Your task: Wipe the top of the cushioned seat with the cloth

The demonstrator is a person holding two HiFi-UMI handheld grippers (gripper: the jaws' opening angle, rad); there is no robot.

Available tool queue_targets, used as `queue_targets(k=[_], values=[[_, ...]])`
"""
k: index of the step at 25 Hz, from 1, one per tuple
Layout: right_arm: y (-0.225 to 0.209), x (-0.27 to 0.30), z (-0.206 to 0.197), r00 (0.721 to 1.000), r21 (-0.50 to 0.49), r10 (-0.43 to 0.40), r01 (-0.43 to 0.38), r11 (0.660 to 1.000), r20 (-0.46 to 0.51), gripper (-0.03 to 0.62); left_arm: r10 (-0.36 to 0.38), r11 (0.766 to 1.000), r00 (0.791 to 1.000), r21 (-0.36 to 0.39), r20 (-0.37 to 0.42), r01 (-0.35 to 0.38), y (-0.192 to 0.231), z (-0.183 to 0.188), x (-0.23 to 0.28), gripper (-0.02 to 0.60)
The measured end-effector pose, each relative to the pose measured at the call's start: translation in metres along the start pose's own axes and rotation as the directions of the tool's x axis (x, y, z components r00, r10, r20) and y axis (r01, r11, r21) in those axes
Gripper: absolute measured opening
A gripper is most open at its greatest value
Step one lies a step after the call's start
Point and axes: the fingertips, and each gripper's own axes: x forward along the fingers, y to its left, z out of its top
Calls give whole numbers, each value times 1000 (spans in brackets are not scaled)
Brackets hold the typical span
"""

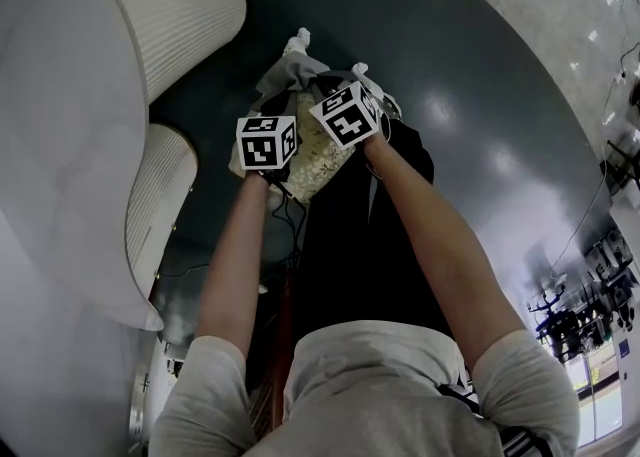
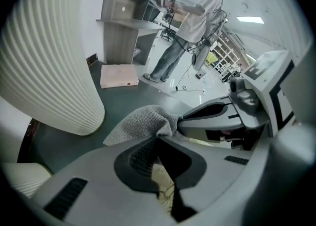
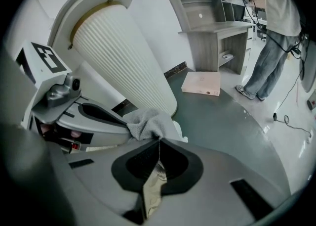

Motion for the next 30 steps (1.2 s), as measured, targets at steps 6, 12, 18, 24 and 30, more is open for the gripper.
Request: queue_targets(k=[6, 12, 18, 24, 30], values=[[4, 1, -2, 1000, -24, 4, -3, 1000, 9, 14, 11, 1000, 1000, -22, 15, -10, 2, -4, 1, 18], [4, 1, 5, 1000, -66, 4, -4, 998, 9, 14, 29, 999, 999, 17, 23, -30, 3, 2, 0, 18], [5, -25, 24, 999, -115, 7, -1, 993, 53, 14, 68, 998, 993, -24, 100, -66, 0, 19, -23, 18], [18, -83, 53, 994, -215, 21, 2, 977, 106, 14, 84, 995, 975, -78, 207, -70, -26, 50, -63, 18], [39, -141, 69, 986, -249, 41, 1, 969, 163, 14, 129, 983, 943, -164, 307, -81, -53, 62, -117, 18]])
